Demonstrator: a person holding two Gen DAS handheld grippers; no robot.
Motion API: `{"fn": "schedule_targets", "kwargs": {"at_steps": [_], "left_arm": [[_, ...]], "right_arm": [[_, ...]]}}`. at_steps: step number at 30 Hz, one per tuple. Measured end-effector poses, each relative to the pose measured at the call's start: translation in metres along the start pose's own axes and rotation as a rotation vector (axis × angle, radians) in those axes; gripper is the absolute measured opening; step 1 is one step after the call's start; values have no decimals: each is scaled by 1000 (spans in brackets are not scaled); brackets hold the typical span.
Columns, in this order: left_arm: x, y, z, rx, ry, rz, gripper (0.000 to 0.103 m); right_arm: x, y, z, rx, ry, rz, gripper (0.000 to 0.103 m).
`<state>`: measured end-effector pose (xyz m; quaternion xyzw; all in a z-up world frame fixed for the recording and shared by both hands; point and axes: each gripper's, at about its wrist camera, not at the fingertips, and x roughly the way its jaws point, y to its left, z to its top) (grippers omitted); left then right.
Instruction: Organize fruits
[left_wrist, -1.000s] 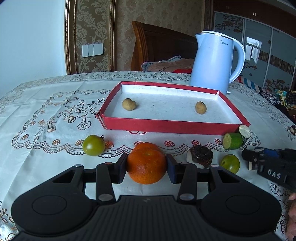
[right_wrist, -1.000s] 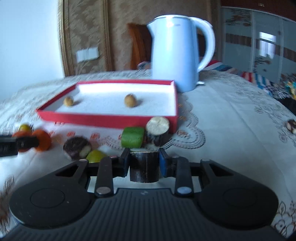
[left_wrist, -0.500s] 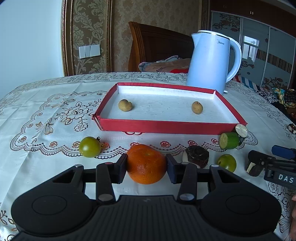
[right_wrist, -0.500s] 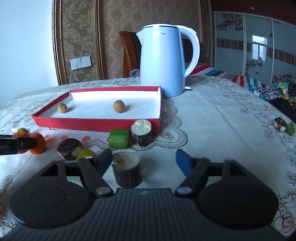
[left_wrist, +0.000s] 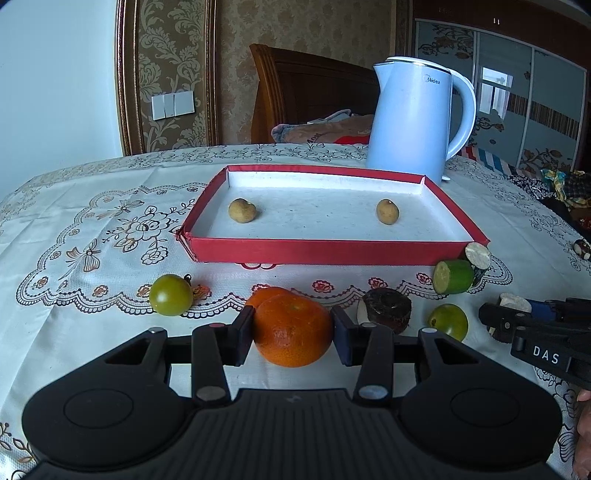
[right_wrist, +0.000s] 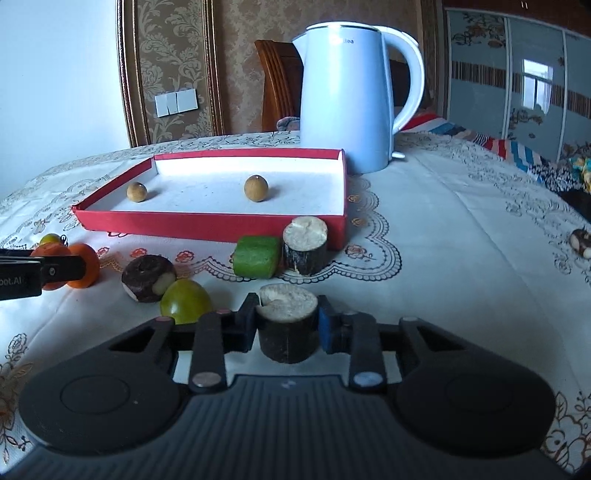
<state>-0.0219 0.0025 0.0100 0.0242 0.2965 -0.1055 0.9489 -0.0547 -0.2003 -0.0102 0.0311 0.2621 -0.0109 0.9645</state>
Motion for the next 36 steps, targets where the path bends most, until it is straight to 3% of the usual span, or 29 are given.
{"fn": "schedule_targets", "kwargs": {"at_steps": [12, 21, 36], "left_arm": [[8, -9, 13, 19, -8, 9, 43], [31, -19, 33, 28, 2, 28, 43], [86, -9, 75, 8, -9, 123, 43]], "right_arm": [[-17, 7, 26, -30, -121, -11, 30], [2, 16, 48, -43, -142, -9, 30], [83, 26, 83, -24, -29, -29, 30]]}}
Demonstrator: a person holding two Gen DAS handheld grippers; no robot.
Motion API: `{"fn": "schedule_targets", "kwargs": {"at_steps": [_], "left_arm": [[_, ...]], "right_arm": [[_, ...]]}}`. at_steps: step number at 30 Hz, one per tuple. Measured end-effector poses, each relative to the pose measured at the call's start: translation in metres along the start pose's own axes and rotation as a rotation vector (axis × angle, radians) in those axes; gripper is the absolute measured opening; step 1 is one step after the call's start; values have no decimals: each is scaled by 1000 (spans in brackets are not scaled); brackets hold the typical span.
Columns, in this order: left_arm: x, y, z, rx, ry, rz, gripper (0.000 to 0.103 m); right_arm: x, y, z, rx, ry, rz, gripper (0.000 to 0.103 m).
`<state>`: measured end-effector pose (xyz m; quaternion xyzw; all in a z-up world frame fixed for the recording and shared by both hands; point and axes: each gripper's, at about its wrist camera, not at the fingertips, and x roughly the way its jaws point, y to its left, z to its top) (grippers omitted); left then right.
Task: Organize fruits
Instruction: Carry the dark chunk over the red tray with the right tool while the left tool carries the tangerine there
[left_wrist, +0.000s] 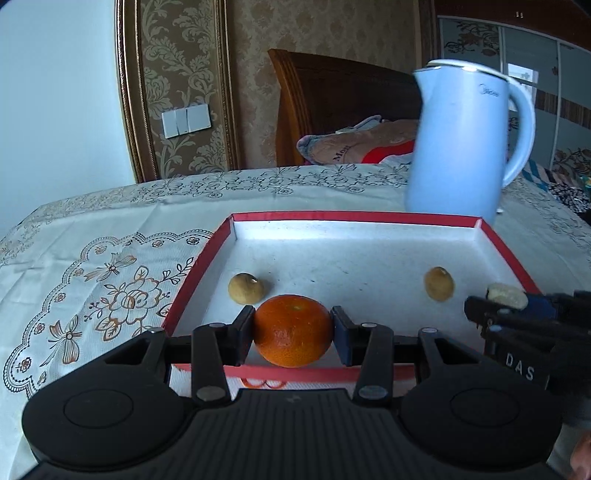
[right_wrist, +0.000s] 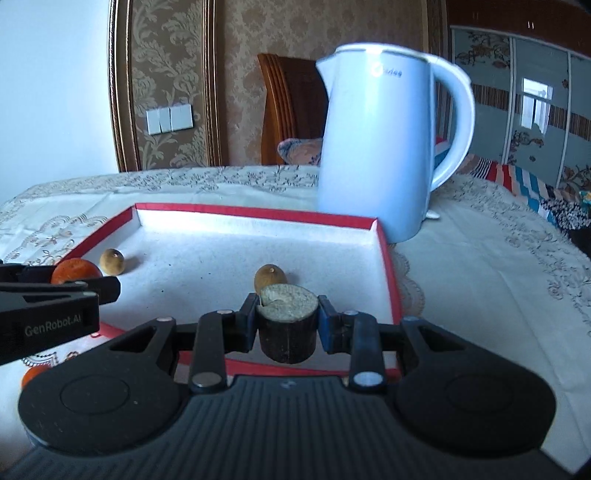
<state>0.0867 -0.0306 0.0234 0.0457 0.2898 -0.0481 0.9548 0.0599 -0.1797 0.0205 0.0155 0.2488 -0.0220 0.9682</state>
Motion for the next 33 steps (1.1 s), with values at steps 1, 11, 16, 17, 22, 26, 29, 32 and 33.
{"fn": "schedule_targets", "kwargs": {"at_steps": [1, 11, 16, 17, 22, 26, 29, 32, 33], "left_arm": [[4, 0, 1, -1, 7, 0, 43], [32, 4, 3, -22, 74, 11, 43], [44, 7, 2, -38, 111, 4, 43], [45, 7, 2, -38, 109, 6, 43], [50, 4, 4, -26, 98, 21, 43], [54, 3, 8, -29, 100, 17, 43], [56, 3, 9, -32, 101, 18, 43], [57, 5, 10, -44, 103, 19, 43], [57, 5, 10, -43, 103, 18, 43]], "right_arm": [[5, 1, -1, 7, 11, 4, 30], [31, 2, 3, 15, 81, -4, 30], [41, -1, 6, 24, 93, -24, 30], [43, -1, 7, 28, 94, -28, 30], [54, -3, 12, 40, 89, -59, 30], [59, -5, 15, 49, 87, -75, 30], [63, -8, 18, 64, 88, -82, 30], [67, -9, 21, 75, 88, -92, 30], [68, -9, 21, 75, 88, -93, 30]]}}
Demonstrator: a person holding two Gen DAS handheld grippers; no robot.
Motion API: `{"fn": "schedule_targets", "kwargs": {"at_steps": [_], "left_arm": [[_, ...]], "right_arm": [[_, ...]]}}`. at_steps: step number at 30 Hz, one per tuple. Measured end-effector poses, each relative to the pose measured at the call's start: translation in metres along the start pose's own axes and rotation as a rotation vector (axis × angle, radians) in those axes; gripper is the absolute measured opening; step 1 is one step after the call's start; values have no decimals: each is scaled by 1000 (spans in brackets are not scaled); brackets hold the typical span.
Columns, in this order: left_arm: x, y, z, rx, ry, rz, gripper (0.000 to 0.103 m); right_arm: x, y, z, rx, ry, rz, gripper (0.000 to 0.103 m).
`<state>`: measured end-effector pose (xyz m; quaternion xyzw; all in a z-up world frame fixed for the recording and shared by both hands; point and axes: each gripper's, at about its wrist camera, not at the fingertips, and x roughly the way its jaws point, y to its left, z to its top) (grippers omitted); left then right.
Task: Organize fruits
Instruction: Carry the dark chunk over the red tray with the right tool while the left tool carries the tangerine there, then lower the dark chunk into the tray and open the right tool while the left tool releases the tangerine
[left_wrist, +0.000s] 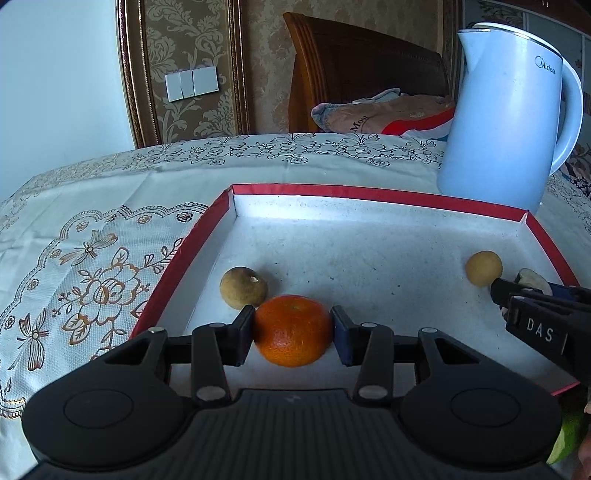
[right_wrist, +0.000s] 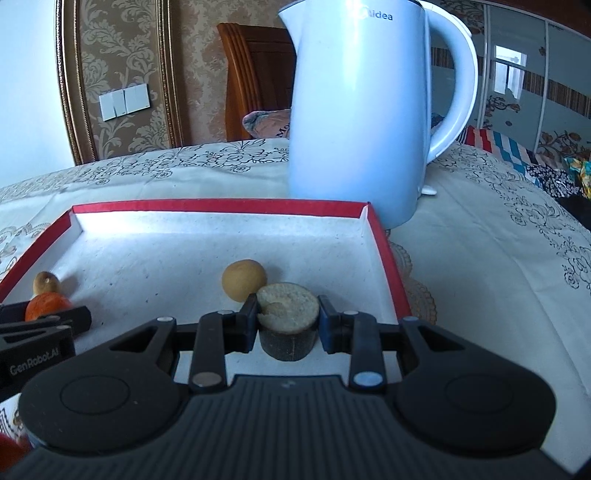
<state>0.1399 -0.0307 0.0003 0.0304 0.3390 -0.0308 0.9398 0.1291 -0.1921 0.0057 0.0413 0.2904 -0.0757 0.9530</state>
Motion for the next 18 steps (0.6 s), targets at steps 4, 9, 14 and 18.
{"fn": "schedule_targets", "kwargs": {"at_steps": [4, 9, 14, 18], "left_arm": [[0, -2, 0, 12, -1, 9, 44], [1, -3, 1, 9, 3, 14, 44], [1, -4, 1, 14, 8, 21, 44], [2, -2, 2, 2, 16, 16, 45]], "right_arm": [[-1, 2, -1, -7, 1, -3, 30], [-1, 1, -1, -2, 0, -2, 30], [-1, 2, -2, 0, -1, -2, 30], [-1, 1, -2, -1, -2, -4, 31]]}}
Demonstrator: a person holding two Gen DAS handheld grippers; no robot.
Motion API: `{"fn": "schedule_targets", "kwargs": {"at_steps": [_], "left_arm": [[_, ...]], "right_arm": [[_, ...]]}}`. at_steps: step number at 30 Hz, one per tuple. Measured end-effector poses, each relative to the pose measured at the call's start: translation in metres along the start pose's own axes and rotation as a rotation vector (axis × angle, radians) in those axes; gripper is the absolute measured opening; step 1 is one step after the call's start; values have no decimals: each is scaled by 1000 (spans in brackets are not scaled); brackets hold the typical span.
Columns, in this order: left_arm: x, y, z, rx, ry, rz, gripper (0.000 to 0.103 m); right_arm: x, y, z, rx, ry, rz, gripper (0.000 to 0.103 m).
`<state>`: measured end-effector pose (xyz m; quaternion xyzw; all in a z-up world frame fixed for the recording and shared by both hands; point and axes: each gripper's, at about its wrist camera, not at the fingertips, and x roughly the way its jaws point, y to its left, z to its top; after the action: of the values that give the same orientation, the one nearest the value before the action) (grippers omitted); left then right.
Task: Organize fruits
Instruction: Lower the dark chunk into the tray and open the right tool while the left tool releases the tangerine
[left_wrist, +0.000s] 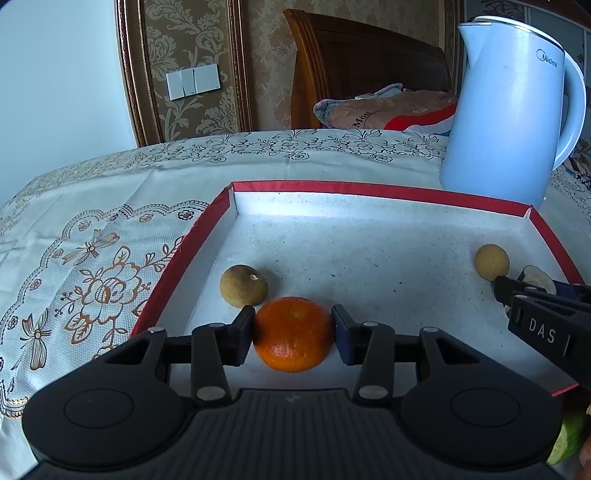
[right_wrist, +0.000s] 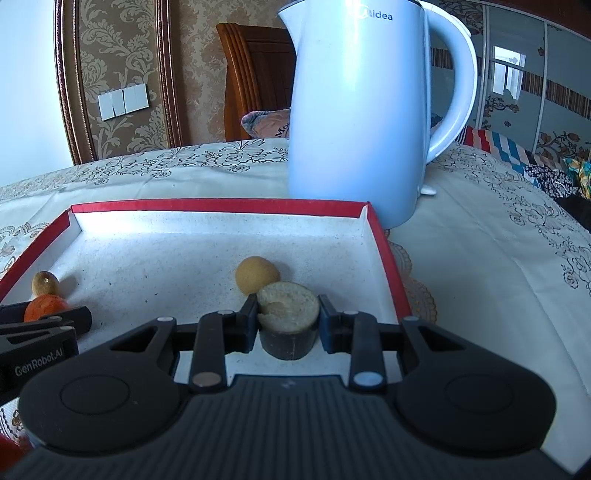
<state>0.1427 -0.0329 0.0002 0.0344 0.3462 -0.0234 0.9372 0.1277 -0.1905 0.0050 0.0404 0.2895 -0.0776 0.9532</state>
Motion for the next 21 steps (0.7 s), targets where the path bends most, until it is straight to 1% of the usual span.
{"fn": "schedule_targets", "kwargs": {"at_steps": [3, 5, 7, 8, 9, 10, 14, 16, 17, 18, 21], "left_arm": [[1, 2, 0, -17, 6, 5, 50], [1, 3, 1, -24, 9, 1, 51], [0, 2, 0, -22, 10, 3, 52], [0, 2, 0, -24, 11, 3, 58], [0, 3, 1, -27, 16, -1, 61], [0, 4, 1, -32, 20, -11, 65], [0, 3, 0, -24, 26, -21, 68], [0, 3, 0, -23, 26, -22, 68], [0, 3, 0, -26, 28, -25, 70], [0, 3, 1, -27, 30, -27, 71], [-1, 4, 1, -33, 30, -33, 72]], "right_arm": [[2, -1, 0, 6, 12, 6, 31], [2, 0, 0, 2, 12, 5, 32], [2, 1, 0, -3, 12, 4, 35], [2, 1, 0, -4, 12, 3, 44], [1, 1, -1, -2, 9, 0, 51], [1, 1, -1, 0, 6, -2, 53], [-2, 1, -1, -2, -11, -10, 74], [-4, 4, -2, -12, -19, -18, 77], [-5, 5, -2, -18, -22, -20, 79], [-6, 6, -3, -23, -25, -19, 82], [-9, 6, -3, -27, -36, -25, 88]]}}
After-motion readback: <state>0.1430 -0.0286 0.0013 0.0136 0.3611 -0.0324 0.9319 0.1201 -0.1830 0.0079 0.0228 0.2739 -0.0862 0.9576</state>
